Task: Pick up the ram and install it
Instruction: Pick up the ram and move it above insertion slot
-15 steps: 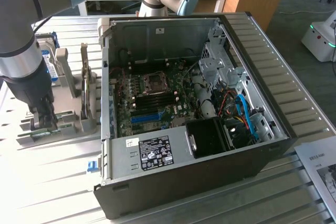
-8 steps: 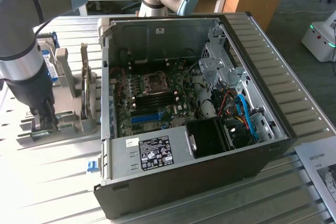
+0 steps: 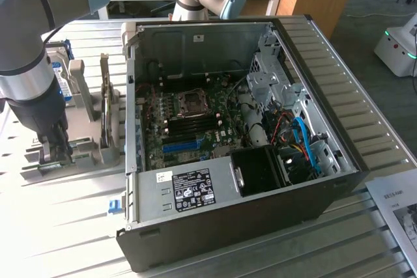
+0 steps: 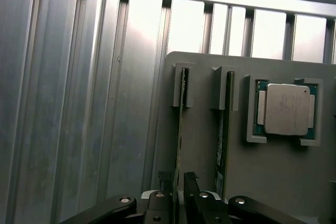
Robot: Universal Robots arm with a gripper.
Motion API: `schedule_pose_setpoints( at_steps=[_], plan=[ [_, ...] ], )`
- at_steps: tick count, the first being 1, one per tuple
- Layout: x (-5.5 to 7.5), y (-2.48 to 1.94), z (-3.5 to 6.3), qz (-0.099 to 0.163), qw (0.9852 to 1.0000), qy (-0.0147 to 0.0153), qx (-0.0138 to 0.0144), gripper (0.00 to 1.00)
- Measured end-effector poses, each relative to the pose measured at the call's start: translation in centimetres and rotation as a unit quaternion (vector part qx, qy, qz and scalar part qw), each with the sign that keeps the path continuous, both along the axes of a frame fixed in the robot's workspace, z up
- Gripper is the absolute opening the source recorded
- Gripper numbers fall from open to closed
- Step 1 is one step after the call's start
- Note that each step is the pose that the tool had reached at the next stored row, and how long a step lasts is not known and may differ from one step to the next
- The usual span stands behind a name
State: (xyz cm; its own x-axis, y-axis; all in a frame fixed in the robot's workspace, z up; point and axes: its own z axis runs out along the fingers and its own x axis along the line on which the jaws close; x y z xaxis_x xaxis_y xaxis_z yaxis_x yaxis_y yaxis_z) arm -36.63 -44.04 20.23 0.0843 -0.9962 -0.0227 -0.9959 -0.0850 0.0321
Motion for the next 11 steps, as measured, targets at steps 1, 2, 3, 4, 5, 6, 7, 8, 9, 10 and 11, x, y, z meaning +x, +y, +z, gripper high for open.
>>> schedule_pose_setpoints(
  at_steps=[1, 2, 3, 4, 5, 6, 7, 8, 9, 10, 11],
  plan=[
    [0.00, 0.03, -0.02, 0.000, 1.0000, -0.0001, 0.0001, 0.24],
    [0.00, 0.03, -0.01, 0.000, 1.0000, 0.0000, 0.0000, 0.24],
    [0.00, 0.03, 0.00, 0.000, 1.0000, 0.0000, 0.0000, 0.24],
    [0.00, 0.03, -0.01, 0.000, 1.0000, 0.0000, 0.0000, 0.24],
    [-0.01, 0.02, 0.00, 0.000, 1.0000, 0.0001, 0.0000, 0.24],
    [-0.01, -0.02, -0.01, 0.000, 1.0000, 0.0000, 0.0000, 0.24],
    [0.00, -0.06, -0.01, 0.000, 1.0000, 0.0000, 0.0000, 0.24],
    [-0.01, -0.10, 0.00, 0.000, 1.0000, 0.0000, 0.0000, 0.24],
    [0.00, -0.10, 0.00, 0.000, 1.0000, 0.0000, 0.0000, 0.24],
    [-0.01, -0.10, 0.00, 0.000, 1.0000, 0.0000, 0.0000, 0.24],
    [0.00, -0.11, 0.00, 0.000, 1.0000, 0.0000, 0.0000, 0.24]
  ],
)
